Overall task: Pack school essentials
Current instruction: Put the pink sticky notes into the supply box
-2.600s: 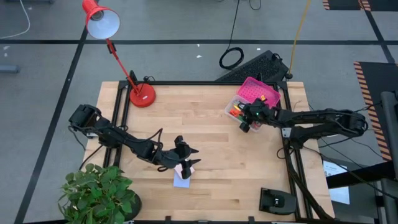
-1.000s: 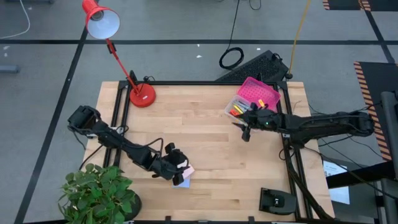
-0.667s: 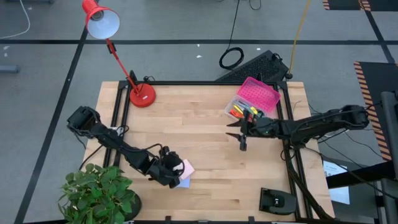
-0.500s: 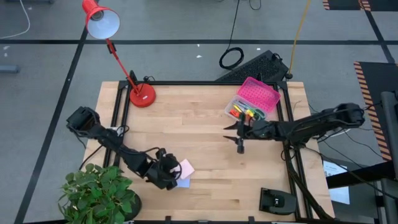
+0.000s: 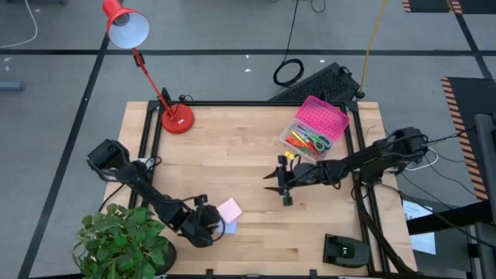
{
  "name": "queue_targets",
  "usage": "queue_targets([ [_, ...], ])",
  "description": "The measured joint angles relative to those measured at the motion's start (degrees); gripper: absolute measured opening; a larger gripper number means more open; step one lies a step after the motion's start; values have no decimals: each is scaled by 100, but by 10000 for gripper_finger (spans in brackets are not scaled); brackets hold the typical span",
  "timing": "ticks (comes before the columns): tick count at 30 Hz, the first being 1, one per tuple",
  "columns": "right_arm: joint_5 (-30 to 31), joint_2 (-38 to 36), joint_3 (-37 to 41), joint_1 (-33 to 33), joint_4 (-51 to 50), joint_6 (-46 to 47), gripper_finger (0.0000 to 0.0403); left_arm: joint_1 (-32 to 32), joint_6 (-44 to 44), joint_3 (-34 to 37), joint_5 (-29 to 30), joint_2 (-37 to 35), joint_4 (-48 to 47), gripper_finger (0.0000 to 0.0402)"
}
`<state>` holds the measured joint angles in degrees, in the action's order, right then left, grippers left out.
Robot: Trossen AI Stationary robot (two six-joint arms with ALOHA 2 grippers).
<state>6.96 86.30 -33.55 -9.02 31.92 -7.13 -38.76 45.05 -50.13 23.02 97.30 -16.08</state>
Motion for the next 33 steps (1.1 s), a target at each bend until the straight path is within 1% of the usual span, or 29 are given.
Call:
queue_targets([
  [3, -97, 271, -158, -48, 86, 16, 160, 28, -322, 2, -32, 232, -1, 191],
  [5, -113, 424, -261, -48, 89, 5, 160, 33, -582, 2, 102, 289, 133, 191],
  [10, -124, 666, -346, -48, 87, 35, 160, 26, -1188, -15, 278, 310, 352, 191],
  [16, -126, 828, -347, -48, 243, 43, 160, 89, -2008, -197, 403, 308, 288, 191],
  [24, -129, 827, -344, -48, 306, 41, 160, 300, -2862, -195, 199, 339, 462, 187],
  [27, -129, 824, -344, -48, 302, 43, 160, 313, -3071, -195, 65, 352, 530, 168],
  [33, -129, 824, -344, -45, 304, 41, 160, 306, -3172, -191, -89, 450, 612, 106],
])
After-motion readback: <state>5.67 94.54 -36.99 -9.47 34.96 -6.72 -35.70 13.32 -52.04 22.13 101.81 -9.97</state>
